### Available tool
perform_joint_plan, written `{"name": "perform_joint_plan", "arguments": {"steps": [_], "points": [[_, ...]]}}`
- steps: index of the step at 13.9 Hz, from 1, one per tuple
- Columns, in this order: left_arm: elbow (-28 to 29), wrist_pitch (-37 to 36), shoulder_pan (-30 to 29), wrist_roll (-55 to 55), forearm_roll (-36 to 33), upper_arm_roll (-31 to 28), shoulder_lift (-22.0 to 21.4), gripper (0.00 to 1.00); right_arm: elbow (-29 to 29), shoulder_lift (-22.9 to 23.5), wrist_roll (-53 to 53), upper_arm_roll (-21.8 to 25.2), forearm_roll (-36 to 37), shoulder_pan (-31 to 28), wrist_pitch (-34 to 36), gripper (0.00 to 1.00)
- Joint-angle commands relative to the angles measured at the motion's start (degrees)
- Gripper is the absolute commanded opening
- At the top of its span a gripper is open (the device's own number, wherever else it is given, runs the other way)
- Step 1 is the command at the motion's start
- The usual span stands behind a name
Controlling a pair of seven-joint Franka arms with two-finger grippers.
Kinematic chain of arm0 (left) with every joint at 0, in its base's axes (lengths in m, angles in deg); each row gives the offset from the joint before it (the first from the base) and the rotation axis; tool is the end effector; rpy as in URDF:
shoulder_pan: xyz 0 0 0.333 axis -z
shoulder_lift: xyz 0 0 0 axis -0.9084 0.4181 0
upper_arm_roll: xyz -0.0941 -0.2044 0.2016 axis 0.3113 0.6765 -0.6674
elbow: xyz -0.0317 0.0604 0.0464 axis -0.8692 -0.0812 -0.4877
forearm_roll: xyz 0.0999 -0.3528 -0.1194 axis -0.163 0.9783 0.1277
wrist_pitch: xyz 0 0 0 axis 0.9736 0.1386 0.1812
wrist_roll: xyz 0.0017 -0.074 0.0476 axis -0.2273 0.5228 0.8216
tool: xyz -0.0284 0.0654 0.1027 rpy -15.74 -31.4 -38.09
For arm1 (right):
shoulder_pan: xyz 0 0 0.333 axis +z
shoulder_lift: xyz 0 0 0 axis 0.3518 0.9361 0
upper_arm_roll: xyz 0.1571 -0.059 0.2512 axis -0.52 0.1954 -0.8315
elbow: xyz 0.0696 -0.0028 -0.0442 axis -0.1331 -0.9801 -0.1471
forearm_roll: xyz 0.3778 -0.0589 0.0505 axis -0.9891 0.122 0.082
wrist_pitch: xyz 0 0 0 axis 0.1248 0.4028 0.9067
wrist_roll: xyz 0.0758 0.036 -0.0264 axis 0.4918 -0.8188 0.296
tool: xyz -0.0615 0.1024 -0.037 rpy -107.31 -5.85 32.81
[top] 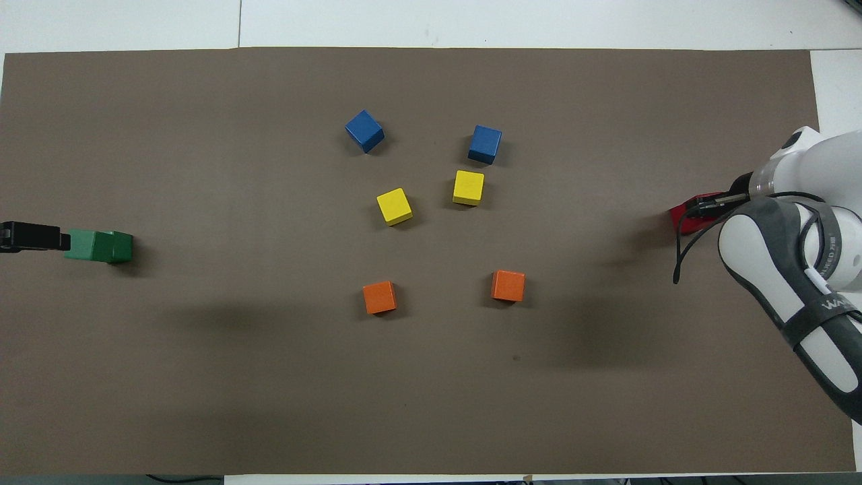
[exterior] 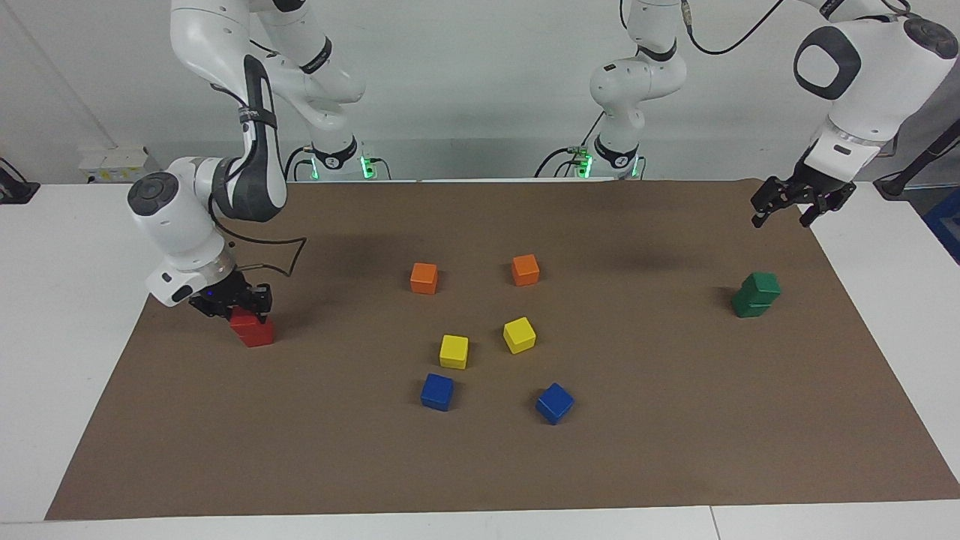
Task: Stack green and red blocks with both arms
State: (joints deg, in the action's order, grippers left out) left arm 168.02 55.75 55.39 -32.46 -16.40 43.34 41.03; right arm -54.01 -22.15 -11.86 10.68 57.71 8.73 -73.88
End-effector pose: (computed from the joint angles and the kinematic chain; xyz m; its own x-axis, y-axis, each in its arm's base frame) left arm 0.5193 0.0630 0.5196 0.9984 -0.0332 0.0458 -0.0346 -0.9989 0.0303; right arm 0.5783 -0.0742 0.3267 0.9943 0.1000 0.0380 0.1000 -0.9950 0.0018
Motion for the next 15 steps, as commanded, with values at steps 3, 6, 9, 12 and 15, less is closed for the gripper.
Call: {"name": "perform_joint_plan", "arguments": {"steps": [3,6,9,12,15], "points": [[-3.0,-2.0,11.5,-6.4,-1.7,-6.2,0.4,1.0,-2.4,-1.8,2.1,-0.6,0.4,-1.0,-1.3,0.0],[-5.7,-3.9,15.1,-8.3,-1.7,-8.0,2.4,1.0,-2.4,-1.8,2.5,-0.6,0.4,-1.0,-1.5,0.0],[-8.6,-6.6,15.5,-8.3,-1.7,-7.8,3.2,1.0,-2.4,-1.8,2.5,-0.6,0.4,-1.1,-2.8,0.0],[-8.7,-5.2,16.8,-8.2,-1.7,-9.4,4.4,1.0,-2.4,-1.7,2.5,-0.6,0.4,-1.1,-2.8,0.0],[-8.8,-3.4,17.0,-8.5,-1.6,-9.2,4.6,1.0,-2.4,-1.7,2.5,-0.6,0.4,-1.1,-2.7,0.0]]}}
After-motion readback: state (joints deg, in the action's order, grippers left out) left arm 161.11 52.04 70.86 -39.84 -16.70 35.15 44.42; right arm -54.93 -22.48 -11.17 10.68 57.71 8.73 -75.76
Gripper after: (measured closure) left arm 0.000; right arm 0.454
